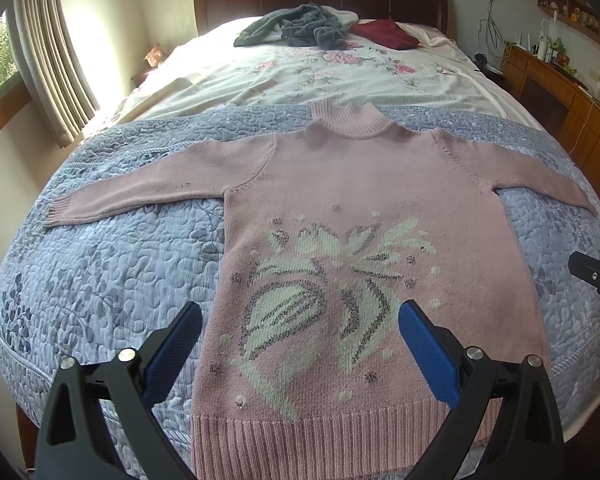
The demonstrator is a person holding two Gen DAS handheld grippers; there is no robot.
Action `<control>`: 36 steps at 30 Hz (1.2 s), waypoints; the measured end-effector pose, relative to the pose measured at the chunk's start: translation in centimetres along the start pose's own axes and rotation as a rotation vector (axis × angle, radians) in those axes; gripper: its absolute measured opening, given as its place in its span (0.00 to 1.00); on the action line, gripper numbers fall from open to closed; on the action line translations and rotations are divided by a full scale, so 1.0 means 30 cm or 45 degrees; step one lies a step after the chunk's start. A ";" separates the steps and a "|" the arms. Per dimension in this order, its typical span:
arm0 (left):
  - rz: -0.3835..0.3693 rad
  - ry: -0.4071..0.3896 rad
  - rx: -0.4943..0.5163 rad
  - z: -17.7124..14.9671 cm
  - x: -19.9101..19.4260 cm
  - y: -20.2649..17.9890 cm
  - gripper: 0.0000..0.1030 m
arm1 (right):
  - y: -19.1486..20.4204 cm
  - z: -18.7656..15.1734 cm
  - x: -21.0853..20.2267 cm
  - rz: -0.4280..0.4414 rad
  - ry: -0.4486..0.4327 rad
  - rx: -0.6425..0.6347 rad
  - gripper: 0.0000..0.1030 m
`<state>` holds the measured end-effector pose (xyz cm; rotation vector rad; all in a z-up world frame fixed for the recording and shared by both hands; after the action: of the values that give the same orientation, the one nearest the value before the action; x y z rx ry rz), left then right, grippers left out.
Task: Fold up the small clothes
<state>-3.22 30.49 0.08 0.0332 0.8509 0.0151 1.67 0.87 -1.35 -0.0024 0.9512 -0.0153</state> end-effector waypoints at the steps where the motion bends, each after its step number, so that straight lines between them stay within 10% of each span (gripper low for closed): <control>1: -0.002 0.000 -0.001 0.000 0.000 0.001 0.96 | 0.001 0.000 0.001 0.001 0.001 0.000 0.97; 36: -0.004 0.001 -0.004 -0.014 0.012 0.009 0.96 | 0.007 0.010 -0.009 0.008 -0.014 -0.003 0.97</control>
<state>-3.30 30.77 -0.45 0.0289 0.8514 0.0137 1.75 1.08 -0.96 -0.0016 0.9399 -0.0084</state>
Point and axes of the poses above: each gripper's, at about its wrist camera, not at the fingertips, and x roughly the way its jaws point, y to its left, z to its top, the point moved 2 cm from there along x, roughly the way its jaws point, and after that the axes turned 5 degrees about -y, right-handed, at the moved point
